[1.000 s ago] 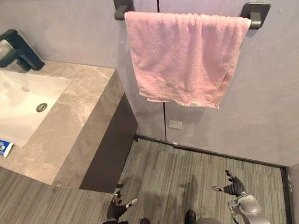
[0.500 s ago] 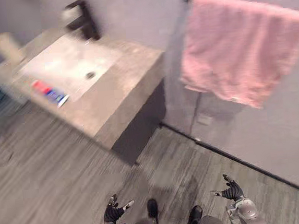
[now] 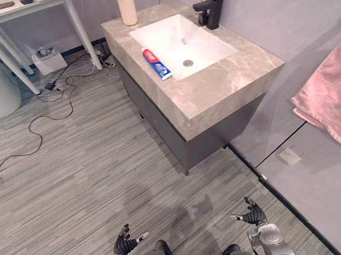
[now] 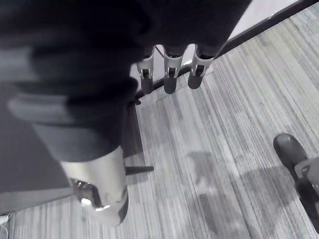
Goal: Organize washtable
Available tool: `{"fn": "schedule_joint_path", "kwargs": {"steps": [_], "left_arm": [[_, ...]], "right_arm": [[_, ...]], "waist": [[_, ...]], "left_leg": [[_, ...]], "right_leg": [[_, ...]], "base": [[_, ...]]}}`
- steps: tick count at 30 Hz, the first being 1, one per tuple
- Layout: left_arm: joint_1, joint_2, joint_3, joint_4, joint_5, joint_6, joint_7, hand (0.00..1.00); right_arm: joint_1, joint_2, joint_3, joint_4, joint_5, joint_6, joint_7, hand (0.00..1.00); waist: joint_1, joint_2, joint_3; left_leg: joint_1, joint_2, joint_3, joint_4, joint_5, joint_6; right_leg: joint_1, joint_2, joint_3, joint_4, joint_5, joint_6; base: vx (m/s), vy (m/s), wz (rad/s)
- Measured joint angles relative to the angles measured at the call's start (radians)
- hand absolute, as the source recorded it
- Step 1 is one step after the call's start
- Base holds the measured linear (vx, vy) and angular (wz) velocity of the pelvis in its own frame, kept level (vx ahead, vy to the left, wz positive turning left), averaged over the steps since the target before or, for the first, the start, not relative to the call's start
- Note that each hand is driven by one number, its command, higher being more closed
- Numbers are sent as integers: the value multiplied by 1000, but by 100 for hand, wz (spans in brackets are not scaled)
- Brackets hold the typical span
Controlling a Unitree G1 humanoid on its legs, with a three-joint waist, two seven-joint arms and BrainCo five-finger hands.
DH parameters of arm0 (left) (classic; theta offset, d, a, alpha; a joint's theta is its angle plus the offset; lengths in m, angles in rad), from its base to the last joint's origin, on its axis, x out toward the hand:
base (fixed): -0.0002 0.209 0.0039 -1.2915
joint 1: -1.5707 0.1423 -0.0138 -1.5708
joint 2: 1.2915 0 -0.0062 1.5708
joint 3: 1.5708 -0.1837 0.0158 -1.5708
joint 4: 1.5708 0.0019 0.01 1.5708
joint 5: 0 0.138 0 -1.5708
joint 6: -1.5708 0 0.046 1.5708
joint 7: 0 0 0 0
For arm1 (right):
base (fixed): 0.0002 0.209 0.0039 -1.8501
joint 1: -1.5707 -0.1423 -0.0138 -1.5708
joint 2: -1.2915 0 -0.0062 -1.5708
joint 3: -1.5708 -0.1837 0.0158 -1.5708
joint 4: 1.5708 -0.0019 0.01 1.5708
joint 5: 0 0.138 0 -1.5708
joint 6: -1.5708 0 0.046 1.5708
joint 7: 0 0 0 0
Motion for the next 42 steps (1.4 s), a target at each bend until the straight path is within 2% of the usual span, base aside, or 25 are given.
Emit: {"fn": "schedule_joint_path", "kwargs": {"steps": [3,5,7,8,9,10,12,14,15,18,19,20,22,24,25,28,31,32,33,34,35,37,38,41,42], "left_arm": [[-1,2,11,-4,0,0,0,0],[3,4,10,-21,0,1,-1,0],[19,8,11,-68,0,1,-5,0],[32,11,10,-84,0,1,-6,0],[44,17,9,-99,-1,6,-6,0],[50,15,11,-100,-2,12,-5,0],[66,15,8,-100,-2,24,0,0],[64,13,-5,-100,-2,24,0,0],[58,10,-10,-101,-2,24,0,0],[34,13,-8,-103,-1,23,-3,0],[24,0,-6,-105,-1,23,-3,0],[27,-12,-2,-107,-1,23,-3,0],[41,-54,12,-158,-2,27,-6,0],[52,-86,20,-202,-2,29,-12,0],[47,-97,18,-214,-2,28,-19,0],[7,-100,19,-247,-2,26,-20,0],[-9,-97,19,-248,-2,24,-20,0],[5,-104,17,-245,-1,21,-20,0],[-22,-87,23,-214,-2,28,-15,0],[-32,-84,30,-214,-2,28,-15,0],[-43,-81,40,-215,-2,25,-15,0],[-33,-77,37,-222,-2,26,-15,0],[-11,-72,35,-230,-2,25,-16,0],[-4,-57,2,-226,-1,26,-16,0],[-4,-49,-20,-226,-1,27,-17,0]], "right_arm": [[2,-4,22,26,0,6,11,0],[20,-3,23,26,1,8,15,0],[51,-3,23,26,3,9,16,0],[57,-3,23,26,8,9,16,0],[64,-3,23,26,21,8,16,0],[61,-3,23,26,22,8,15,0],[59,5,24,15,33,2,13,0],[78,8,19,-5,50,0,11,0],[93,9,17,-21,52,2,8,0],[174,24,11,-100,67,4,-5,0],[191,23,8,-118,74,6,-5,0],[190,20,5,-129,77,6,-5,0],[188,22,13,-170,83,2,-6,0],[201,38,23,-176,102,2,-5,0],[206,52,24,-176,111,3,-6,0],[206,57,9,-186,123,4,-9,0],[209,69,-13,-188,142,4,-13,0],[225,62,-30,-197,149,3,-14,0],[206,85,-22,-170,153,9,-12,0],[198,92,-22,-174,153,5,-10,0],[184,98,-23,-179,154,0,-8,0],[182,98,-26,-191,152,-5,-6,0],[184,96,-27,-206,151,-6,-6,0],[198,100,-26,-213,135,-4,-4,0],[211,101,-23,-212,124,2,-1,0]], "waist": [[13,-12,10],[16,-40,21],[2,-68,34],[-9,-73,37],[-7,-83,41],[1,-85,42],[7,-69,53],[5,-62,57],[-2,-71,53],[-9,-102,31],[-7,-93,25],[-5,-79,20],[-7,-21,33],[-2,-19,38],[3,-22,39],[20,-31,42],[23,-39,47],[27,-27,47],[21,-67,51],[27,-81,46],[52,-82,49],[54,-85,46],[54,-75,41],[45,-89,35],[45,-89,36]], "left_leg": [[-48,-40,-42,36,-45,20],[-61,-108,-92,36,-55,38],[-73,-204,-202,40,-58,45],[-75,-219,-222,44,-67,59],[-71,-241,-251,50,-72,102],[-70,-249,-267,54,-71,113],[-36,-249,-334,49,-79,138],[-5,-251,-370,38,-89,131],[19,-260,-404,26,-98,106],[64,-302,-459,26,-140,82],[84,-282,-459,59,-176,21],[82,-258,-449,102,-187,-10],[6,-152,-339,346,-145,-57],[-58,-71,-251,577,16,-45],[-76,-27,-216,629,-34,-9],[-202,25,-211,601,-105,-8],[-287,6,-213,342,-86,-15],[-258,-3,-238,113,133,29],[-253,-50,-213,133,102,56],[-258,-58,-219,141,98,58],[-269,-60,-239,169,97,58],[-238,-61,-226,208,69,65],[-186,-55,-211,196,1,52],[-89,-49,-127,142,-80,30],[-18,-44,-74,103,-100,33]], "right_leg": [[-52,-64,63,115,-59,33],[-121,-84,246,215,-162,8],[-186,-30,510,292,-274,-74],[-185,-24,539,312,-293,-82],[-193,-17,587,367,-335,-86],[-208,-7,601,393,-342,-76],[-259,79,616,437,-367,-38],[-294,130,624,425,-364,-33],[-310,168,654,393,-361,-29],[-312,169,676,394,-334,-49],[-287,176,669,390,-308,-79],[-267,191,660,379,-314,-89],[-181,249,634,333,-322,-103],[-61,264,643,256,-325,-114],[-6,265,657,225,-326,-115],[72,238,689,144,-327,-113],[123,181,679,133,-351,-69],[148,175,676,148,-392,-1],[159,139,707,135,-420,17],[149,143,719,119,-412,10],[120,157,745,98,-370,1],[127,149,768,113,-335,7],[123,148,819,150,-321,19],[-35,106,889,454,-280,57],[-143,84,895,647,-162,51]], "base": [[-138,176,34],[-90,152,93],[62,82,167],[159,38,166],[144,5,103],[166,4,83],[205,33,65],[239,7,77],[248,-47,89],[419,-154,109],[483,-172,58],[508,-124,24],[492,-80,-5],[599,-45,-26],[497,-7,-30],[444,90,-25],[393,241,6],[450,314,22],[526,322,20],[426,241,3],[292,138,-30],[214,119,-59],[221,167,-90],[161,146,-100],[206,71,-108]]}}
